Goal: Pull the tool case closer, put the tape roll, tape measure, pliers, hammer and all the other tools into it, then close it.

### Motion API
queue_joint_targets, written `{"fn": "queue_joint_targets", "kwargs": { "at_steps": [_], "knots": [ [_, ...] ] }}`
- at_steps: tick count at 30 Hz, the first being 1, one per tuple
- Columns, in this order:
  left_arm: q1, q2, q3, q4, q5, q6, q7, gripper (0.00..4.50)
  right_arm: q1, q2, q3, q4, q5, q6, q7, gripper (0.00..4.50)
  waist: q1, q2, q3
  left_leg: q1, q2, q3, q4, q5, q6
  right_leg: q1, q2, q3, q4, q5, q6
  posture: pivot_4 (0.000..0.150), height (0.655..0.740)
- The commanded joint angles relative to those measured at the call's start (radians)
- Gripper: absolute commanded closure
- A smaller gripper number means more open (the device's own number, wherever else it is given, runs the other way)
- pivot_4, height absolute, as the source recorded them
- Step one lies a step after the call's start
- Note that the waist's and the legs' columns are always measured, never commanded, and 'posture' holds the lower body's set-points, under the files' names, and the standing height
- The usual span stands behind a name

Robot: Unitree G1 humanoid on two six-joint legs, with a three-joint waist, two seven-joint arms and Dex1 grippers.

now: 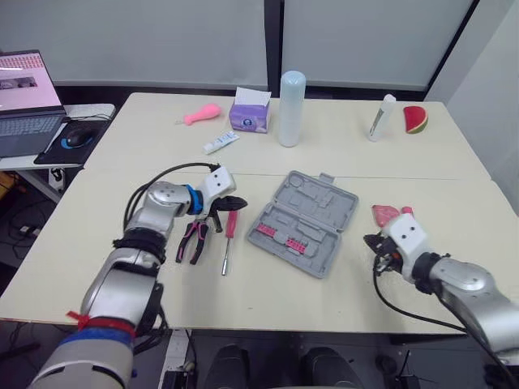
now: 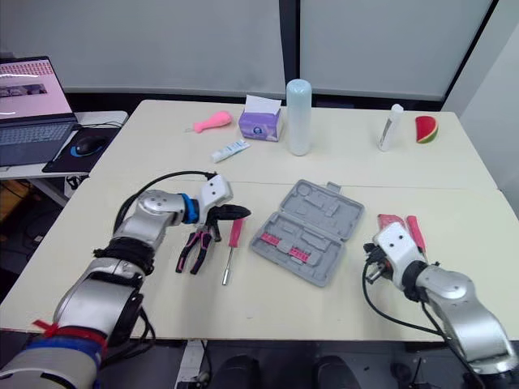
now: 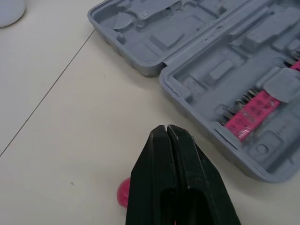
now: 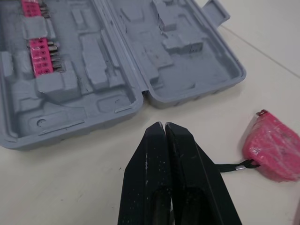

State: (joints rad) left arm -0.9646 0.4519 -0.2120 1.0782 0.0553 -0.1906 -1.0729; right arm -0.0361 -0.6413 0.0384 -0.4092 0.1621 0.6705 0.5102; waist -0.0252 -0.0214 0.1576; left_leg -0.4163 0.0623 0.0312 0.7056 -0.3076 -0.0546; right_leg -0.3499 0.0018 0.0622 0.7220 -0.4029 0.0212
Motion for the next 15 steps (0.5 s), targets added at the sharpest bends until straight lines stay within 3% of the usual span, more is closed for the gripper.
{"fn": "queue_joint_targets", "kwargs": {
  "at_steps": [1,15],
  "knots": [
    [-0.068,-0.034,-0.017,0.108,0.064,-0.065,0.066,4.5,-0.053,0.033,0.065,0.068,-0.06,-0.035,-0.028,4.49,-0.001,0.0,0.0,-0.005,0.0,0.0,0.006,0.0,0.0,-0.004,0.0,-0.001,0.006,0.0,0.0,0.15,0.7002],
    [-0.136,-0.163,-0.001,0.252,0.181,-0.052,0.318,4.5,-0.259,0.158,0.166,0.378,-0.185,-0.126,-0.055,4.49,-0.007,0.0,0.0,-0.014,0.0,0.001,0.012,0.0,0.001,-0.025,-0.005,-0.002,0.028,0.0,0.0,0.15,0.7002]
  ]
}}
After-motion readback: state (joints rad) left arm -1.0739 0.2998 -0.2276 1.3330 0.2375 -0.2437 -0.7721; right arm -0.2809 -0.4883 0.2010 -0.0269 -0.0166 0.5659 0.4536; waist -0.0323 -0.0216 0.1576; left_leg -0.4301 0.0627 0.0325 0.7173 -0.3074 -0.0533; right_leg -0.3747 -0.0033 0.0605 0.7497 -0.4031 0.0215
